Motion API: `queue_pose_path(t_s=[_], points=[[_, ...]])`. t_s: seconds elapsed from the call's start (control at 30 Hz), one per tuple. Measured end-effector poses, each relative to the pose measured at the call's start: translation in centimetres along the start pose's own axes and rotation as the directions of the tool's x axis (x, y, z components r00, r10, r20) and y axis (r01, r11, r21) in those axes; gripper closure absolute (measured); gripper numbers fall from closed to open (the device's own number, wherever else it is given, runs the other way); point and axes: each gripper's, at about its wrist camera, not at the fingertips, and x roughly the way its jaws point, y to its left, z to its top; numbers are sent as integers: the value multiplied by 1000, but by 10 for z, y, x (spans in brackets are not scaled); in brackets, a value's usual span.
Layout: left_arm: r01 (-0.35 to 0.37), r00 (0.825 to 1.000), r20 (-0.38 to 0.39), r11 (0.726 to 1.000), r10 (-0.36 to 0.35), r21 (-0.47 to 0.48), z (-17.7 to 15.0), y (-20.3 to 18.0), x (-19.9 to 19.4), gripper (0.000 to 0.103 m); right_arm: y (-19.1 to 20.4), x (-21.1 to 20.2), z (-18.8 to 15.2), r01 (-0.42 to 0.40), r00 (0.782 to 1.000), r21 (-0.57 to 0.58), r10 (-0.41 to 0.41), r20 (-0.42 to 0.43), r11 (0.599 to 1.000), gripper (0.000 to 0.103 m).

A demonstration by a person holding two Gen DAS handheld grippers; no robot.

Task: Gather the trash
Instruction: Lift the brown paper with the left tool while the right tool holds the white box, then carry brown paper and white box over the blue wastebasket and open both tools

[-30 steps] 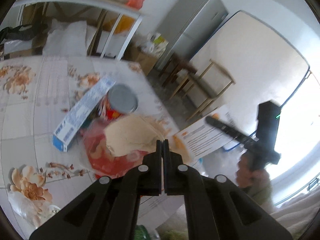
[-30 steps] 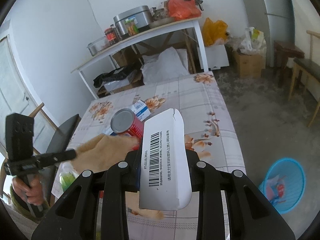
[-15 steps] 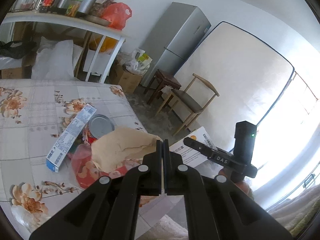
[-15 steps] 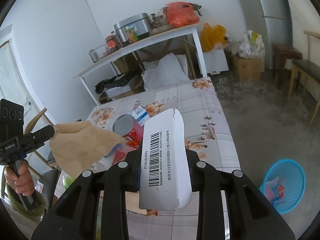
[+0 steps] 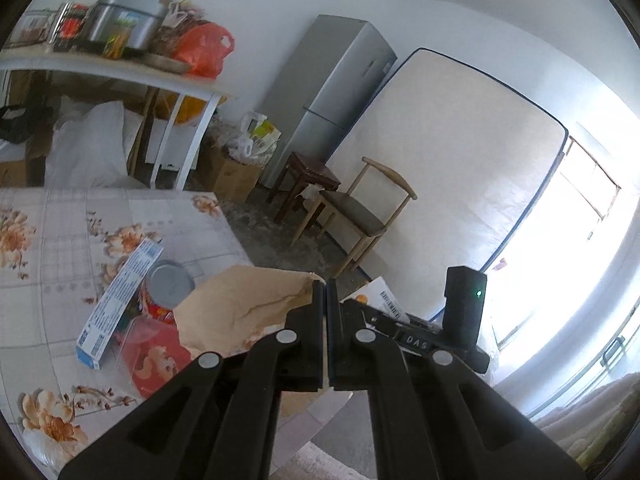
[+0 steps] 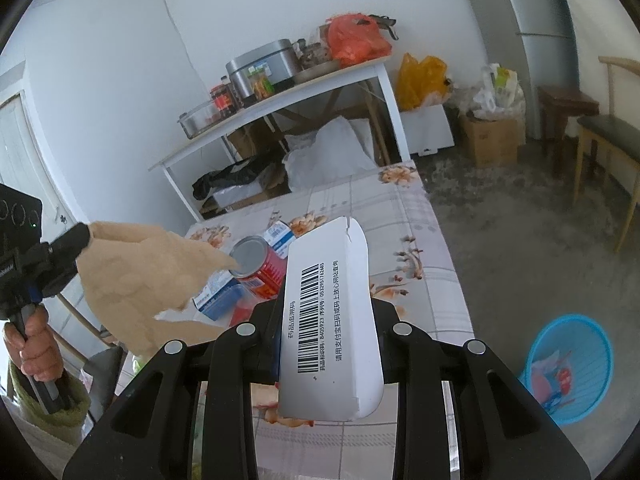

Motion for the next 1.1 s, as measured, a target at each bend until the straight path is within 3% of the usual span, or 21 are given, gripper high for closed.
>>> queue_pose_path(t_s=[0.33,0.63,0.77,0.87,1.0,1.1], points=[[42,999,19,996,-44,78,27,-41,18,102,-23,-34,-4,11,997,61,-15,74,998,76],[142,987,-88,984,-134,104,42,-76,83,102,-66,-70,-5,119,981,158,-140,132,980,76],[203,963,-200,973,-179,106,54,-99,139,102,-95,-92,-5,213,955,223,-251,160,951,76],[252,929,-309,960,-204,125,54,-125,194,102,-121,-106,-11,298,925,277,-347,151,914,76],[265,895,-419,938,-153,224,37,-167,275,102,-164,-114,-25,388,888,366,-450,98,846,76],[291,861,-489,923,-138,252,16,-191,324,102,-198,-108,-39,417,876,435,-481,41,798,76]])
